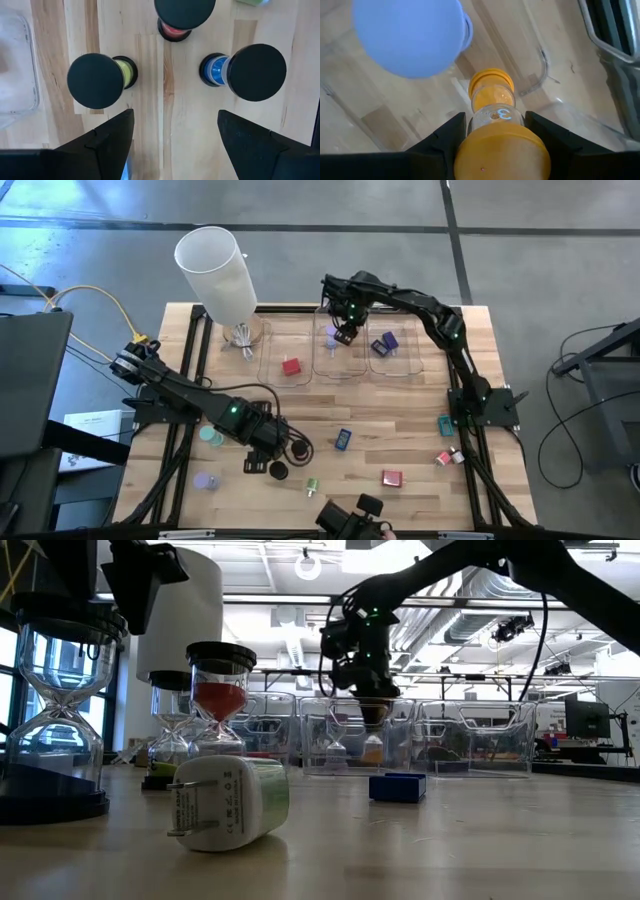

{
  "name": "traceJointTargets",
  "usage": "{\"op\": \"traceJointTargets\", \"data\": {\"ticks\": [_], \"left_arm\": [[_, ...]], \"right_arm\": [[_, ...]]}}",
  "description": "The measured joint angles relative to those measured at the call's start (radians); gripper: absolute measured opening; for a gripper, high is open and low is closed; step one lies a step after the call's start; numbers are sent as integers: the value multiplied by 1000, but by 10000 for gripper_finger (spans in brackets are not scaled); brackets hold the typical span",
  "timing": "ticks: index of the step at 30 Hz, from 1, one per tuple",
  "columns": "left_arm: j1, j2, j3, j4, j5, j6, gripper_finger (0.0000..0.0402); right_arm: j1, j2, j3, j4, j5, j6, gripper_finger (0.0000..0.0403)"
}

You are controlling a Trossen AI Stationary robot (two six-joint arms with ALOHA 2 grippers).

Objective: Pick & Place Office items
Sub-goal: Put the yellow hourglass into the middle transparent bin, then put the blue charger adapter into the left transparent bin

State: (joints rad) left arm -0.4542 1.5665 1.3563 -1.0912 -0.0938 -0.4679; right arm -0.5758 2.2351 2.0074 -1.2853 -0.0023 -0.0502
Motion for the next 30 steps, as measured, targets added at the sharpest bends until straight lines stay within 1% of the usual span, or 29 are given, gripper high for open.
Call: {"op": "traceJointTargets", "data": {"ticks": [6,15,16,17,21,23,26,28,30], "left_arm": [[0,0,0,0,-35,4,280],[-1,0,0,0,-43,7,280],[-1,0,0,0,-43,7,280],[-1,0,0,0,-43,6,280],[-1,0,0,0,-43,6,280],[-1,0,0,0,-42,6,280],[-1,0,0,0,-42,6,280],[-1,0,0,0,-42,6,280],[-1,0,0,0,-42,6,280]], "right_arm": [[6,0,-47,47,-4,0,178],[7,-6,-78,79,0,0,179],[8,-6,-79,84,0,0,189],[11,-5,-81,83,1,0,209],[14,4,-84,83,4,-10,302],[15,0,-82,87,9,-11,338],[15,-1,-82,90,60,-10,374],[18,-11,-82,86,91,-10,388],[24,-34,-82,86,101,-14,395]]}}
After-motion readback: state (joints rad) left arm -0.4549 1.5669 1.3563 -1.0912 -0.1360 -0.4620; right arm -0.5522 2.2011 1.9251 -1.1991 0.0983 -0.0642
